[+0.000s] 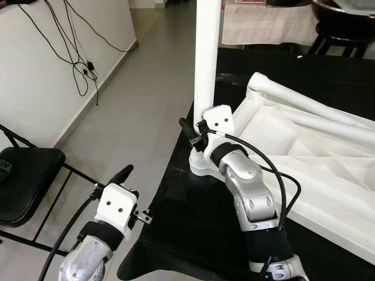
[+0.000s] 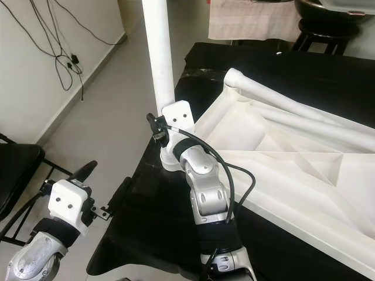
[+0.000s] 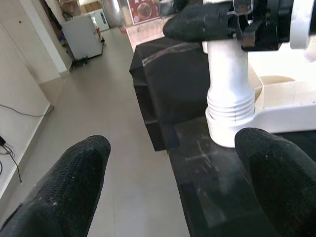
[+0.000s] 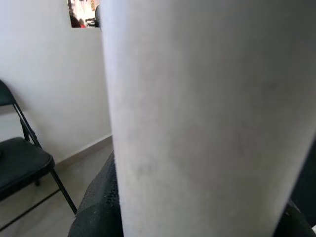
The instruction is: Building children table
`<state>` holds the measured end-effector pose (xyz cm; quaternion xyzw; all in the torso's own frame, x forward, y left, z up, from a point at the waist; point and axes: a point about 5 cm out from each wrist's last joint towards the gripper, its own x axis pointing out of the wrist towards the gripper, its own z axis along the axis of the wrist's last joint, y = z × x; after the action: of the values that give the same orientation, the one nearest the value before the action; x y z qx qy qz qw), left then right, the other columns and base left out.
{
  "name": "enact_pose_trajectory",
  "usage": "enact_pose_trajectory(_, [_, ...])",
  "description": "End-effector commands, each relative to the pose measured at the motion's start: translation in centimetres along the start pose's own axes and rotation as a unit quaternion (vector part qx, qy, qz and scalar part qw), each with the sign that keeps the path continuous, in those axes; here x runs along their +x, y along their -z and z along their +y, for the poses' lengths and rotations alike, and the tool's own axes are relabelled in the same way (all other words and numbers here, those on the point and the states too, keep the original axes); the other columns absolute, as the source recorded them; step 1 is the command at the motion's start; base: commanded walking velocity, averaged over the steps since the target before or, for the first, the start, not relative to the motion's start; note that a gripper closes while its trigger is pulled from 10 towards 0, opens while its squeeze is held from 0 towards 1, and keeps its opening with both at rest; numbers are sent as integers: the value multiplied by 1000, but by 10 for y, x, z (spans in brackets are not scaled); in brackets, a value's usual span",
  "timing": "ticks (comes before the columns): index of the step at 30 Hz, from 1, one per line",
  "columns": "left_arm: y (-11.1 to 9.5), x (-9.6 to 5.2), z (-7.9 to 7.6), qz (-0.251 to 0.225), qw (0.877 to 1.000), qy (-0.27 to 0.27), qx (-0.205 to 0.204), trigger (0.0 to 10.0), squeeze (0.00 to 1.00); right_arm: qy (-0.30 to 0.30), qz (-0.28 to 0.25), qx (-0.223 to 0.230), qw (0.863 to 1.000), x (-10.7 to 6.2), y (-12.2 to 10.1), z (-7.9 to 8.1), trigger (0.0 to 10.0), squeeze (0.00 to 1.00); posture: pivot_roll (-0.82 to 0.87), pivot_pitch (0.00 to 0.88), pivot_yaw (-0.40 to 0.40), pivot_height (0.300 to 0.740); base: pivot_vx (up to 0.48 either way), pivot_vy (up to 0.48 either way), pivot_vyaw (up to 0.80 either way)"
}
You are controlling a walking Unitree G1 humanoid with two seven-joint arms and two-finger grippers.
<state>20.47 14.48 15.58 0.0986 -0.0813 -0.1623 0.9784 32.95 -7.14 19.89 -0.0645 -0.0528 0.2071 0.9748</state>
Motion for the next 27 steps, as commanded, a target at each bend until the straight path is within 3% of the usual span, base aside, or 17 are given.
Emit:
enact_pose_trajectory(1, [6,-2,3,13,1000,-5,2,10000,0,11,75,34,997,-8,34,-1,10000,1000,-9,160,13,740,0,0,0])
enact_pose_trajectory(5, [7,-2,4,13,1000,-7,3,10000,0,-6,45,49,998,-12,26,0,10000,1000,-15,160,18,740,0,0,0])
enact_pose_trajectory(8, [7,-1,5,13,1000,-7,4,10000,0,-23,10,48,999,-31,20,-4,10000,1000,-24,159,26,740,0,0,0])
enact_pose_trajectory(12, [8,-1,6,13,1000,-8,5,10000,0,-19,7,45,999,-38,21,-7,10000,996,-27,158,29,740,0,0,0])
enact_pose_trajectory(13, [8,0,8,14,1000,-8,6,10000,0,-13,7,43,999,-45,24,-9,10000,0,-33,154,34,740,0,0,0])
enact_pose_trajectory(19, [10,1,13,14,1000,-21,14,10000,0,6,4,50,999,-56,31,-15,10000,0,-44,137,53,740,0,0,0])
enact_pose_trajectory(27, [12,2,18,16,999,-39,24,10000,0,3,5,50,999,-54,32,-13,10000,0,-37,126,54,740,0,0,0])
